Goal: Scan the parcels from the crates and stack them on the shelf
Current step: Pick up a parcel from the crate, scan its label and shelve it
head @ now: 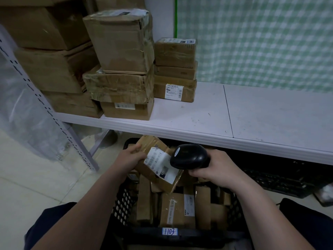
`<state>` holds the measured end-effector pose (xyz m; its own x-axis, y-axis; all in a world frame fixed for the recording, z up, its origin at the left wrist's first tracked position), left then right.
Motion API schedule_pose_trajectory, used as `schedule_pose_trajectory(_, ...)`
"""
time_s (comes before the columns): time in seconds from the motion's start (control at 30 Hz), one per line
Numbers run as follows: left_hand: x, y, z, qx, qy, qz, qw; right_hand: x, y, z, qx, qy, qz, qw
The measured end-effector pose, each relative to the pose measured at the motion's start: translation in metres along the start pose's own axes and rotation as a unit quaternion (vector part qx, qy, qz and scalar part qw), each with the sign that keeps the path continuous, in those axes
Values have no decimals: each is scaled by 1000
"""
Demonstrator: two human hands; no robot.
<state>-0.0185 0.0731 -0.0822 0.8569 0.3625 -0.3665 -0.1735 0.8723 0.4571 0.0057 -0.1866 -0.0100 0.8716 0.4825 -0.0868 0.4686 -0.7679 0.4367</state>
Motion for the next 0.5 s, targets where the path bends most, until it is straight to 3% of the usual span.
schedule_pose_trajectory(0.17,2,-1,-9,86,-23,-22,996,8,-14,8,-26,-9,-12,1000)
schedule_pose_trajectory(0.5,8,7,-19,100,-21,-95,990,9,-25,8,-40,-14,-44,998)
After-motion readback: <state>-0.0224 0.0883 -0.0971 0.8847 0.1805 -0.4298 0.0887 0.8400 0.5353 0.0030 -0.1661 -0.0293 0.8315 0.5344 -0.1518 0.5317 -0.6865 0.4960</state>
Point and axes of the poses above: each hand's wrist, its own x-axis towards the middle knuckle, its own y-axis out of the back of the hand, z = x × y, the point moved 4 cm from there along x, towards the middle knuckle, and after that the axes turned 11 degrees about x, right-handed, at the moved point
